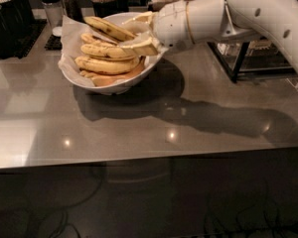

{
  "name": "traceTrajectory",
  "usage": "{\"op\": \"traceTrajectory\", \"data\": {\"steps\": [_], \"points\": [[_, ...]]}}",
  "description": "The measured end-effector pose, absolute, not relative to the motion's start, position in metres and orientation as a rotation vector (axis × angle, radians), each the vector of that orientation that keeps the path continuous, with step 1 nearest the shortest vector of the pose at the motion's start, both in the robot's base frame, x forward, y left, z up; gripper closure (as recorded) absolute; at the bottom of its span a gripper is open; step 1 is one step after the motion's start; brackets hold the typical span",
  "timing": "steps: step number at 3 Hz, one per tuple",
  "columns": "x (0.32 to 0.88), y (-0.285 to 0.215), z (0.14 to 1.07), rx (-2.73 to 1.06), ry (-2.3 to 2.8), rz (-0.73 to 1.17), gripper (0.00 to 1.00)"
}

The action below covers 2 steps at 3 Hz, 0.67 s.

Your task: Pick banana from white bowl

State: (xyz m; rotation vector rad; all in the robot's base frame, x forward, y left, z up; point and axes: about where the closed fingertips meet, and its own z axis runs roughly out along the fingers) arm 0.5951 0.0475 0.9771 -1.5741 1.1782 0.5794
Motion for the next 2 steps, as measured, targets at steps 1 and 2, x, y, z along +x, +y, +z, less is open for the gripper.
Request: {"op": "traceTrajectory", "data": {"steps": [1, 2], "points": [[0.561, 0.018, 0.979, -1.523, 1.248, 0.498, 1.0], [0.545, -0.003, 0.979, -1.493, 1.277, 0.468, 1.0]]}}
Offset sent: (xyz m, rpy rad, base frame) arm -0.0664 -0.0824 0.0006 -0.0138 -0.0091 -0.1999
